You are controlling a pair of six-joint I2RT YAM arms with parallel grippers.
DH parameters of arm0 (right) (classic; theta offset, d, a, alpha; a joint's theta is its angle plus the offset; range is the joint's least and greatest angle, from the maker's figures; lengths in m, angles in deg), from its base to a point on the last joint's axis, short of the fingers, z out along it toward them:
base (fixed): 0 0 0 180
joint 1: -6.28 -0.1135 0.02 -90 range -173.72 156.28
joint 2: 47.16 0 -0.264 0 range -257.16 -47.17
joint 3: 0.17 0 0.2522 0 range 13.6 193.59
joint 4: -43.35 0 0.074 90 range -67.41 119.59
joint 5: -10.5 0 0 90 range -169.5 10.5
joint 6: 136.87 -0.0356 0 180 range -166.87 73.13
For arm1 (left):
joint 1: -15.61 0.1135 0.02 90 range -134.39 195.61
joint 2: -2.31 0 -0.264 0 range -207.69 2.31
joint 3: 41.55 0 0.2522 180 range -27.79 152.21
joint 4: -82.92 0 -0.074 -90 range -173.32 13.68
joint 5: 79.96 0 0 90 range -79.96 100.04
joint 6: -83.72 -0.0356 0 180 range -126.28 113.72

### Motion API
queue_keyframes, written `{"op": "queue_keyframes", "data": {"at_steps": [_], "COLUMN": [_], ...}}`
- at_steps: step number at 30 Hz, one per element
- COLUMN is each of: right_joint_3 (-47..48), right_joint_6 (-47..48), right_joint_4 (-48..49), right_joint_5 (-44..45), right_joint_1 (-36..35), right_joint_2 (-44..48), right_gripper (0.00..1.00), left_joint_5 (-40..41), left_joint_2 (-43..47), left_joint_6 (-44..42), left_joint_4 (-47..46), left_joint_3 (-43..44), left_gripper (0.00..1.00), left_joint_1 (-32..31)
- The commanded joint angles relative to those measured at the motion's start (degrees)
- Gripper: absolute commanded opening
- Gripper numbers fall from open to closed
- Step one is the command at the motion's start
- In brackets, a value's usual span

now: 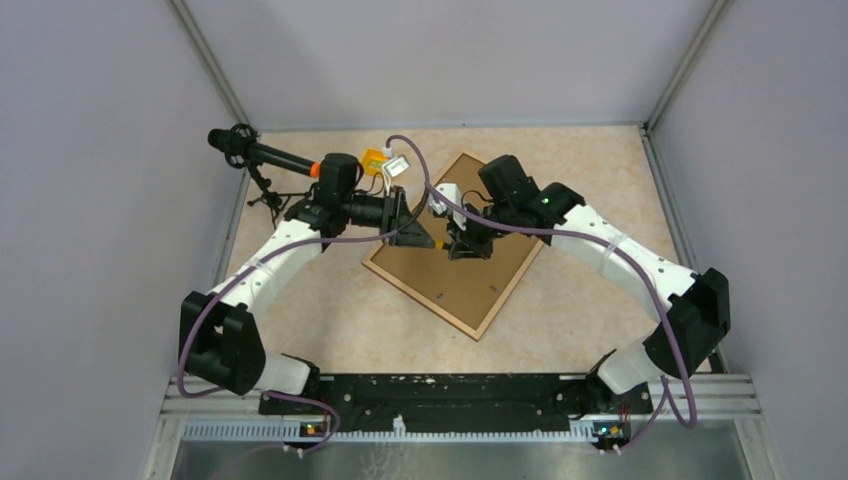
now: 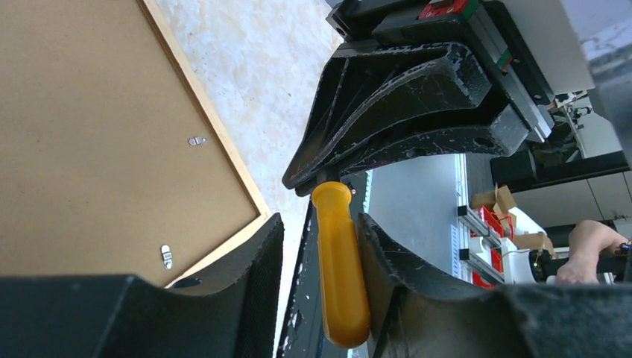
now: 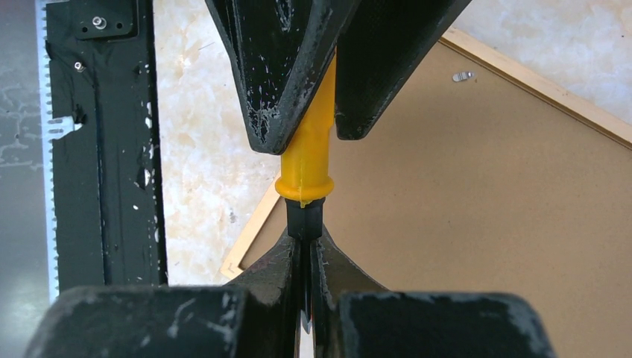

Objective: Take the photo out of the frame

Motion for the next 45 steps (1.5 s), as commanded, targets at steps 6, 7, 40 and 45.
{"op": "queue_keyframes", "data": {"at_steps": [6, 7, 40, 45], "right_joint_3": [4.21, 4.19, -27.12, -27.74], "right_joint_6": [1.47, 1.41, 2.18, 2.63], "right_joint_4": [0.93, 1.03, 12.24, 12.48], "right_joint_5": [-0.48, -0.41, 21.12, 22.48], "right_joint_1": [-1.27, -1.27, 6.64, 6.63], "right_joint_2": [-1.22, -1.26, 3.94, 2.18], "right_gripper": [0.0, 0.0, 0.59, 0.58], "left_joint_5": [-2.64, -2.97, 46.55, 45.3], "left_joint_2": [0.53, 0.57, -0.9, -1.54], "left_joint_6": [2.66, 2.73, -41.34, -43.23], "left_joint_4": [-5.72, -5.94, 3.11, 2.34], "left_joint_3": [-1.56, -1.57, -9.11, -10.64], "left_gripper": [0.3, 0.25, 0.0, 0.0], "left_joint_1": [-0.55, -0.58, 5.68, 5.67]}}
